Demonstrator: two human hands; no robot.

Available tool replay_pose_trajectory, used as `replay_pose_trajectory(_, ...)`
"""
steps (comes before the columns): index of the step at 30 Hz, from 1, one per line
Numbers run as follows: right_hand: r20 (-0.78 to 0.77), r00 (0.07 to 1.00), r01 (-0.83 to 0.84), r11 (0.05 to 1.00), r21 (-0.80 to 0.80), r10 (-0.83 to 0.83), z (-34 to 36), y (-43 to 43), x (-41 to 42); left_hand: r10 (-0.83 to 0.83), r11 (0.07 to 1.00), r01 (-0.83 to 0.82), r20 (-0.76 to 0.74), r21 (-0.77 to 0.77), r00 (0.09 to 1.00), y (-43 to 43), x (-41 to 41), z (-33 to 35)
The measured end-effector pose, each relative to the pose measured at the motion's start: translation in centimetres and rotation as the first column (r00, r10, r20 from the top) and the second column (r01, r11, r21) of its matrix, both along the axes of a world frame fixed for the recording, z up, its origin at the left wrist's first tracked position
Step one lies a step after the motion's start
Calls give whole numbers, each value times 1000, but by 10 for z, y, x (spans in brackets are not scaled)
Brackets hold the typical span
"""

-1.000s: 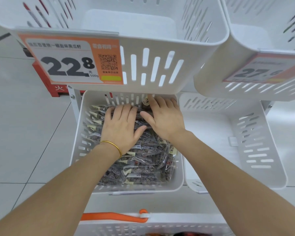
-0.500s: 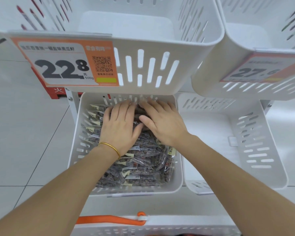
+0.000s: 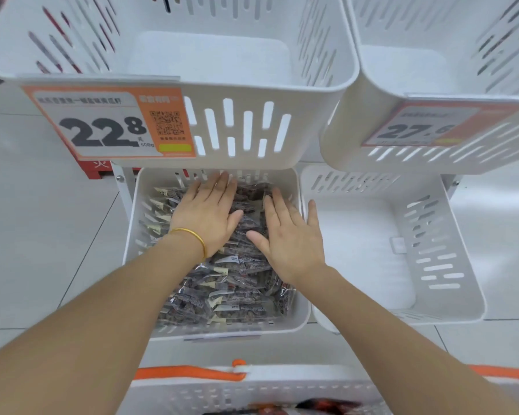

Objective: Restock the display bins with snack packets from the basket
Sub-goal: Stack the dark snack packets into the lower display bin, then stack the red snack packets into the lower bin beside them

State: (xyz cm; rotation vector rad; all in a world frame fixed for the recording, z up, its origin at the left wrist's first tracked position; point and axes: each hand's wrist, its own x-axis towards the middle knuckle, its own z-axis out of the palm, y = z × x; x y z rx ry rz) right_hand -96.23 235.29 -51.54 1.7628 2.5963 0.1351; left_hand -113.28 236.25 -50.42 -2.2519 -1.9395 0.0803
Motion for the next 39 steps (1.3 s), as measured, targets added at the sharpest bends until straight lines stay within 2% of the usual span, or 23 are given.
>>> replay_pose_trajectory(3,-77,997,-19,999,-36,16,18,-14,9,0,999,1,22,-42,1000,-14,4,16)
replay_pose_trajectory(7,-343,939,37,999,7,-33,48,-73,46,43,991,-18,196,-129,980,-72,15,30)
replay_pose_trajectory(11,-635,758,115,989,-94,-148,75,-149,94,-24,979,82,290,-187,957,-138,31,54)
replay_pose_trajectory(13,-721,660,126,978,-168,-210,79,-192,112,-87,968,148,284,-201,955,-171,41,64)
replay_pose_trajectory(15,-744,615,117,963,-244,-263,79,-232,125,-136,959,191,253,-208,958,-198,48,72)
replay_pose_trajectory(18,-703,611,129,922,-365,-364,67,-281,135,-159,946,222,259,-237,953,-235,57,79)
replay_pose_trajectory(20,-654,639,160,902,-401,-405,55,-304,141,-154,935,229,273,-270,950,-262,66,81)
replay_pose_trajectory(26,-488,744,295,880,-371,-455,45,-320,163,-120,885,208,227,-417,966,-326,97,59)
replay_pose_trajectory(28,-456,790,270,900,-342,-410,43,-314,167,-86,865,183,221,-467,971,-334,105,46)
replay_pose_trajectory(30,-379,877,168,927,-335,-296,38,-304,166,-80,855,172,203,-490,976,-335,110,35)
replay_pose_trajectory(32,-205,965,75,918,-389,-165,33,-295,163,-71,854,159,193,-495,979,-333,112,28)
replay_pose_trajectory(35,6,998,63,905,-420,-66,30,-288,160,-31,861,118,181,-494,983,-327,112,19)
replay_pose_trajectory(37,18,998,59,924,-378,-57,30,-287,160,9,860,80,170,-505,985,-324,111,11)
replay_pose_trajectory(39,-95,992,48,930,-365,-88,32,-286,159,36,864,56,172,-501,984,-324,112,6)
